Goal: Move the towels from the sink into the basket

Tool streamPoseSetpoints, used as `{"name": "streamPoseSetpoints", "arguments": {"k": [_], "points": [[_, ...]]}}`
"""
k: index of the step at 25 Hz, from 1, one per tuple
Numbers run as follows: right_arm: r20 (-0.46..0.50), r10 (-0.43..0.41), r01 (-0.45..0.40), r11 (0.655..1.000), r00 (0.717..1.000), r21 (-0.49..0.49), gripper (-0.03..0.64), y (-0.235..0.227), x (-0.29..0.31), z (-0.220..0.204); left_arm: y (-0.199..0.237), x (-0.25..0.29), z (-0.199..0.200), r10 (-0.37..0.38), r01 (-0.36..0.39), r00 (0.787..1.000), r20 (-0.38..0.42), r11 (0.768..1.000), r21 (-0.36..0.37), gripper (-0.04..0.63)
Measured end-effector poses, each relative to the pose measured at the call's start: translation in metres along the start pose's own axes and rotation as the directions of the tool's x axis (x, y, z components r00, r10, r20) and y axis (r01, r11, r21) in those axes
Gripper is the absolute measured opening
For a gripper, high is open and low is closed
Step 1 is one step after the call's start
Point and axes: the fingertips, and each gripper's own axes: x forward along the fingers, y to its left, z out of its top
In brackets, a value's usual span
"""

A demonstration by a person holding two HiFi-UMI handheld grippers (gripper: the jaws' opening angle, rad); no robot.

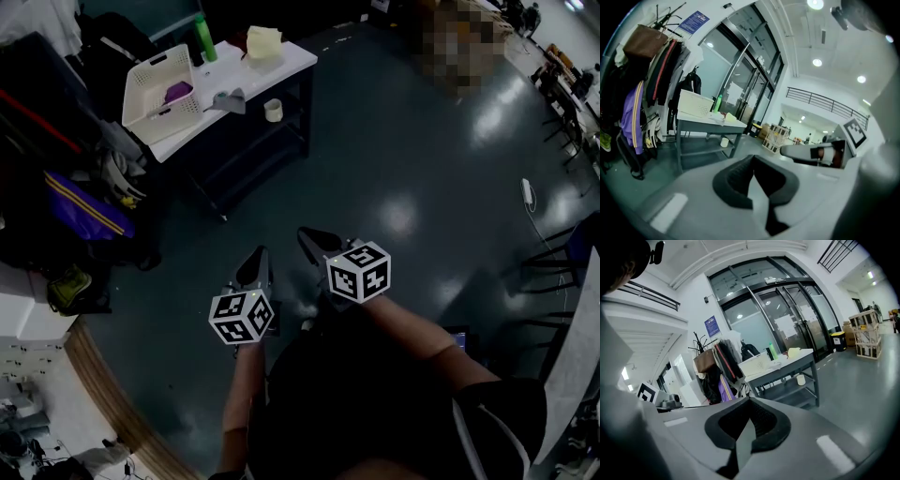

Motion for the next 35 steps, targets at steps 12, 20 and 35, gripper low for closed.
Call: {"name": "streamPoseSetpoints", "arguments": {"k": [12, 20, 35], "points": [[-0.018, 0.027, -0.028, 0.999, 0.999, -0.029, -0.006, -0.064, 0.051, 0.047, 0.016, 0.077, 0.036, 0.054, -0.054, 0.998, 0.013, 0.998, -0.014, 0.006], [-0.034, 0.046, -0.048, 0.998, 0.998, -0.049, -0.006, -0.116, 0.089, 0.086, 0.023, 0.14, 0.062, 0.081, -0.08, 0.996, 0.024, 0.996, -0.033, 0.006], [-0.061, 0.048, -0.051, 0.998, 0.997, -0.043, -0.006, -0.21, 0.122, 0.122, 0.019, 0.24, 0.087, 0.113, -0.112, 0.993, 0.02, 0.993, -0.043, 0.006]]}}
